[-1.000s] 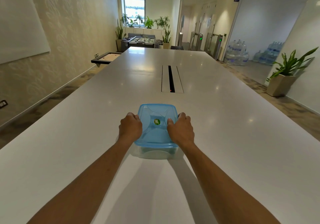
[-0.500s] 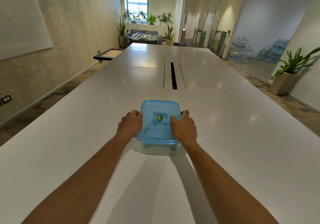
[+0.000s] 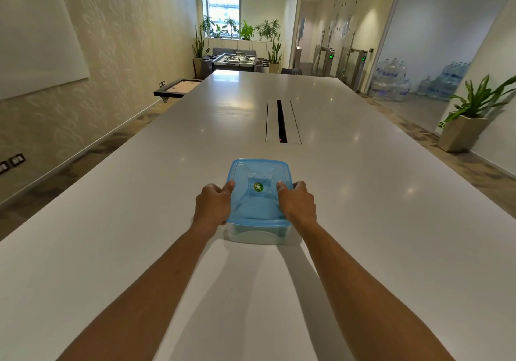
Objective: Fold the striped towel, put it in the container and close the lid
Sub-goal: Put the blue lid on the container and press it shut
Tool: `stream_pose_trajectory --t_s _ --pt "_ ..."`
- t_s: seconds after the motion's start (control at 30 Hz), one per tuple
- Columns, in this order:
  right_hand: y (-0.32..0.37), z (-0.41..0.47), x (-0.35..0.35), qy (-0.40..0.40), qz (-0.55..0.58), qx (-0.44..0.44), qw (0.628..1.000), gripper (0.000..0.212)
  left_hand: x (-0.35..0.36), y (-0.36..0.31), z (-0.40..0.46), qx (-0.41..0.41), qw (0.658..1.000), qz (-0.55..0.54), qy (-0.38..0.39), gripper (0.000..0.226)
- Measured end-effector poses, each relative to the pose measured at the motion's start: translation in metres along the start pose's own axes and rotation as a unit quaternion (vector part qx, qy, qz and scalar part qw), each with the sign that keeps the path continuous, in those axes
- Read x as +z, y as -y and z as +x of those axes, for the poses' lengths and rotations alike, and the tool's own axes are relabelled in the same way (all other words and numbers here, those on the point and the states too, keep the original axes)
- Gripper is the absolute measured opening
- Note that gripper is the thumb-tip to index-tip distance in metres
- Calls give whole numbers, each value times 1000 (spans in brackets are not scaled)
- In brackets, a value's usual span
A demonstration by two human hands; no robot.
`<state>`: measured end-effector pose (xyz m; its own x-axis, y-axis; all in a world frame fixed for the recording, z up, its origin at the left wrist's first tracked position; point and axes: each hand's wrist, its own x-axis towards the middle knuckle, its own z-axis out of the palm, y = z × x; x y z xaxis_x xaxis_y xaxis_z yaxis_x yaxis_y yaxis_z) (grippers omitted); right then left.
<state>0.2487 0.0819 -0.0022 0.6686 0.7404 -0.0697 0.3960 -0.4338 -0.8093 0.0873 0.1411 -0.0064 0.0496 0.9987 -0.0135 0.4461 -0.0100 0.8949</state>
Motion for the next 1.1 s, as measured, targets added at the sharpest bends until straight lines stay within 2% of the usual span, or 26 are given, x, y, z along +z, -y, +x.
stream_pose_trajectory --t_s 0.17,0.4,0.57,0.7,0.83,1.1 --pt "1 -5 -5 3 15 17 1000 55 0 -1 -4 -21 1000 -3 -13 49" --pt "6 -6 -15 82 70 58 993 60 -6 -8 3 -65 996 17 59 47" --pt "5 -13 -11 31 -17 9 999 58 -8 -12 3 -76 993 26 84 50" --pt "10 -11 -12 41 -75 8 996 61 -6 -11 1 -70 993 56 80 56" --pt "3 -7 -8 15 -70 10 997 65 0 -5 0 -59 995 72 47 60" --pt "-5 4 -5 43 -29 22 998 72 2 -1 4 -47 997 35 44 54"
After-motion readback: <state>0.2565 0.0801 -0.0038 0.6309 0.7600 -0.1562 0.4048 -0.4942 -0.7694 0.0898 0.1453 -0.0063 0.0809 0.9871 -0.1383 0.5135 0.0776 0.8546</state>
